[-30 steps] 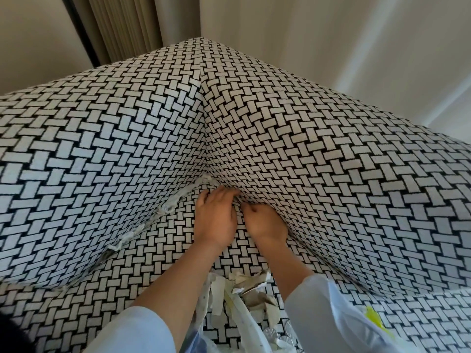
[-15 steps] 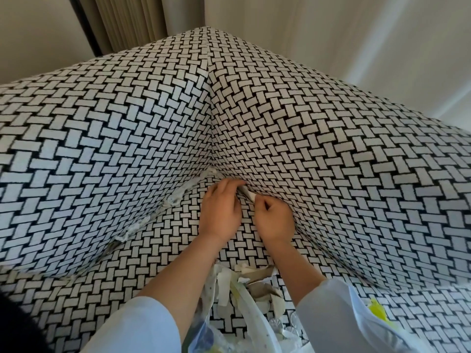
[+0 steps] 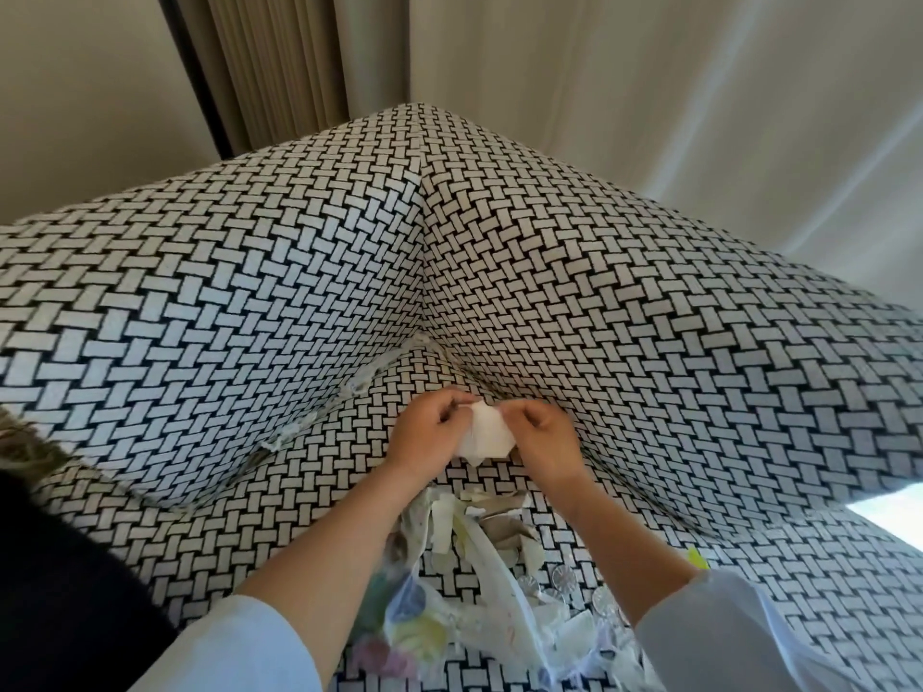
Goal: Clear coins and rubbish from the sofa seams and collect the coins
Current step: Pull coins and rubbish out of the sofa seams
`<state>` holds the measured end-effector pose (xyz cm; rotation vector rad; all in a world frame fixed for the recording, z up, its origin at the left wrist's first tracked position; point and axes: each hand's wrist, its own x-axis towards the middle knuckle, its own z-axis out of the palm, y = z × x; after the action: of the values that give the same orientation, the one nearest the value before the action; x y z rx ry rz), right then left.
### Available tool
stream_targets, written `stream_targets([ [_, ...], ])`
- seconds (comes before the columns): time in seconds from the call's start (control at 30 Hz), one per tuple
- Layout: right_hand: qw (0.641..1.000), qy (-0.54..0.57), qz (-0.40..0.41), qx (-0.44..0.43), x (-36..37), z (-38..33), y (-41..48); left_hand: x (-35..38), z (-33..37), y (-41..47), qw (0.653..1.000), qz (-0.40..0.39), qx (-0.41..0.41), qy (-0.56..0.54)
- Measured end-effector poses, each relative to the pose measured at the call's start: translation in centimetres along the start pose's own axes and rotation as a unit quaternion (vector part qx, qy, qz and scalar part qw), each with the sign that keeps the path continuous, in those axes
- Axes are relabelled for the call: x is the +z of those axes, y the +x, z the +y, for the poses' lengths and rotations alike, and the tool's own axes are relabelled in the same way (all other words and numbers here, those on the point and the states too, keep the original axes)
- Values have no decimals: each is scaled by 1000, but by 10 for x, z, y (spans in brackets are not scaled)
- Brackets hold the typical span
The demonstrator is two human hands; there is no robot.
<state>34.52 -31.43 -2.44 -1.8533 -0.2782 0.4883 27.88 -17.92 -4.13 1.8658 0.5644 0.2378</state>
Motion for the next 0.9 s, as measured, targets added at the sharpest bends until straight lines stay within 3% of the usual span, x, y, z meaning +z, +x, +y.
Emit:
stream_targets([
  [0.27,971,-101,-214,18,-16,-16,-26,-3,6,-24,999,-15,7,33],
  [0.47,985,-149,-87,-20,-11,-17,-6,-10,0,-19,997,35,52,36],
  [0.73,935,-345,-85,-9,20,1,39,-10,-17,17,941,24,118,316],
  [0.9,946,-273,-159,70,27,-5,68,-9,-18,51,921,30,123,368],
])
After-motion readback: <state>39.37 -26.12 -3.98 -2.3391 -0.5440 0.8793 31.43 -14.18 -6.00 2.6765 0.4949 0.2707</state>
